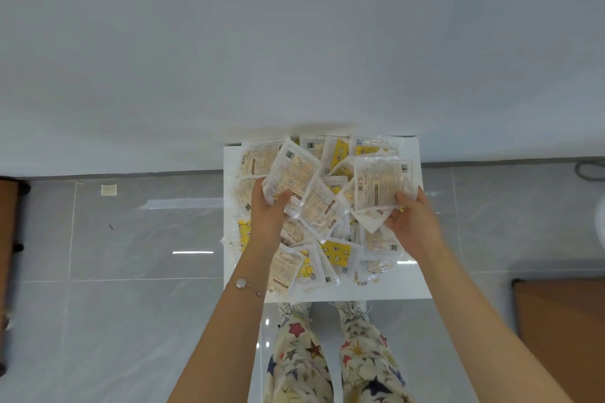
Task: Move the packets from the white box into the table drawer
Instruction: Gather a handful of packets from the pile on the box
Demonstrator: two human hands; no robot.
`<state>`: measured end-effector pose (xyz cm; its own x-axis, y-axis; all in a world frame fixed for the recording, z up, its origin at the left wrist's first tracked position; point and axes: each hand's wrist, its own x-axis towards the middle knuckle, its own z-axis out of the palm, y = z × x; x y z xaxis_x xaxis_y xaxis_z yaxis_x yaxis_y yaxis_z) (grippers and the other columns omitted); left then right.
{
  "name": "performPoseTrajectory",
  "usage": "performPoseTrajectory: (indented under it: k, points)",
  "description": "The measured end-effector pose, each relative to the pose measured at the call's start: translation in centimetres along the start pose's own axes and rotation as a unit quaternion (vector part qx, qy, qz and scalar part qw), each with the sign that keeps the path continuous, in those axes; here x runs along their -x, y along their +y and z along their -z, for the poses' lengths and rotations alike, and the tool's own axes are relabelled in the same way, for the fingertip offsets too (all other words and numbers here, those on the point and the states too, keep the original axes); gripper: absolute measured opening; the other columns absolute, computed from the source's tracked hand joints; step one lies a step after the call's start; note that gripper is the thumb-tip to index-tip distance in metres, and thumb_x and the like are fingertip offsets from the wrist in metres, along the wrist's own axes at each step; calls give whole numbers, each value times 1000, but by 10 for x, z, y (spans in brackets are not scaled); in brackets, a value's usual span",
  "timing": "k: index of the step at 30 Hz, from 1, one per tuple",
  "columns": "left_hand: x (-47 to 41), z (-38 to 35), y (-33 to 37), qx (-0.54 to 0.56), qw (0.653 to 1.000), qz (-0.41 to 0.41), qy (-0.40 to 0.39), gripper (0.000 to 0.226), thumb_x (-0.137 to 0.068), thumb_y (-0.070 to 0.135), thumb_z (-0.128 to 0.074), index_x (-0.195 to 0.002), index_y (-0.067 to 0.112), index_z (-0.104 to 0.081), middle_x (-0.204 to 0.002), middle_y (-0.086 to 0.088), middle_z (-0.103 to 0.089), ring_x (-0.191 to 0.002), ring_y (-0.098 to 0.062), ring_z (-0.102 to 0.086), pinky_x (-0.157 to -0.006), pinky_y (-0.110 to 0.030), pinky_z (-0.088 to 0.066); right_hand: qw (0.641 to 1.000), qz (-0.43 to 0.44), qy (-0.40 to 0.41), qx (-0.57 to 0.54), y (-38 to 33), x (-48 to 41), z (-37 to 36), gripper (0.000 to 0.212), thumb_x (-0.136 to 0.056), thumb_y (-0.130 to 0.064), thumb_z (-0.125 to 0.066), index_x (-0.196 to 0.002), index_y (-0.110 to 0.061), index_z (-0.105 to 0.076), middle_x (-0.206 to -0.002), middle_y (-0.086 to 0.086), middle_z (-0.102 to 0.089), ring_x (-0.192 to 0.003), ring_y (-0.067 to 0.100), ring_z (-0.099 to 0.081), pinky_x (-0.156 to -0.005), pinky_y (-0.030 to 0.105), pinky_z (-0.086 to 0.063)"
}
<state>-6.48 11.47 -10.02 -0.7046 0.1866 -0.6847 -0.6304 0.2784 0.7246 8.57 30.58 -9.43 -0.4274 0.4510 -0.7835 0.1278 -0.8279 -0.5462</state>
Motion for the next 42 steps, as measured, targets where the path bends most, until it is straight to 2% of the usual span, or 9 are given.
performPoseTrajectory:
  k: [3, 6, 11, 16, 22, 27, 32, 35, 42]
  points:
    - [4, 5, 7, -15, 1000, -19, 9, 48, -92, 6, -58, -135, 20, -40, -135, -7, -53, -122, -29, -55, -99, -55, -47, 1000, -9, -9, -7, -6, 8, -12, 28, -97, -2, -42, -107, -22, -58, -98, 3, -68, -85, 21, -67, -66, 35, -60]
    - [9, 13, 11, 9, 999, -37, 36, 47, -93, 5, -58, -134, 17, -40, -132, -9, -54, -119, -28, -57, -96, -52, -50, 1000, -5, -21, 9, -7, 16, -21, 30, -97, -1, -39, -110, -21, -58, -103, 4, -66, -92, 23, -64, -75, 40, -55]
    - [19, 33, 17, 66, 994, -47, 68, 30, -93, 5, -58, -112, 26, -47, -114, -5, -65, -98, -20, -68, -71, -32, -57, 999, -25, -47, 10, -5, 31, -33, 39, -96, -2, -39, -130, -17, -51, -115, 7, -63, -103, 27, -62, -86, 43, -50]
    - [45, 61, 31, 107, 988, -56, 93, 30, -92, 4, -60, -106, 29, -49, -102, 2, -69, -87, -12, -72, -70, -32, -58, 994, 4, -27, 101, -7, 56, -57, 34, -97, -5, -42, -121, -22, -57, -107, 2, -67, -92, 22, -66, -72, 38, -55]
    - [107, 99, 55, 176, 975, -61, 124, 30, -92, 2, -60, -113, 20, -49, -106, -4, -69, -92, -18, -72, -73, -34, -60, 968, 41, -54, 242, -19, 107, -93, 32, -98, -10, -47, -128, -20, -52, -116, 7, -66, -100, 28, -67, -77, 41, -57]
    - [164, 133, 74, 214, 962, -79, 151, 28, -92, 0, -58, -112, 17, -50, -98, 1, -71, -87, -16, -72, -66, -28, -59, 945, 63, -83, 310, -33, 154, -119, 33, -97, -12, -48, -128, -24, -51, -113, 3, -67, -94, 20, -69, -64, 29, -56]
    - [220, 166, 85, 238, 949, -84, 188, 27, -92, -1, -57, -110, 16, -47, -102, -4, -68, -87, -14, -72, -67, -29, -60, 919, 67, -127, 367, -36, 200, -151, 34, -98, -15, -49, -131, -24, -48, -119, 6, -64, -100, 24, -67, -78, 41, -57]
    - [255, 190, 85, 275, 932, -87, 218, 26, -92, -1, -57, -108, 17, -46, -103, -4, -68, -86, -15, -72, -67, -31, -61, 903, 61, -169, 391, -27, 229, -175, 38, -97, -14, -50, -134, -22, -46, -120, 7, -63, -100, 27, -67, -76, 42, -58]
    - [338, 276, 58, 371, 872, -107, 300, 27, -92, -3, -57, -110, 15, -48, -107, -6, -66, -94, -20, -70, -69, -33, -61, 851, 52, -270, 448, 31, 304, -241, 31, -96, -11, -52, -122, -27, -51, -113, 3, -64, -94, 25, -68, -61, 32, -58]
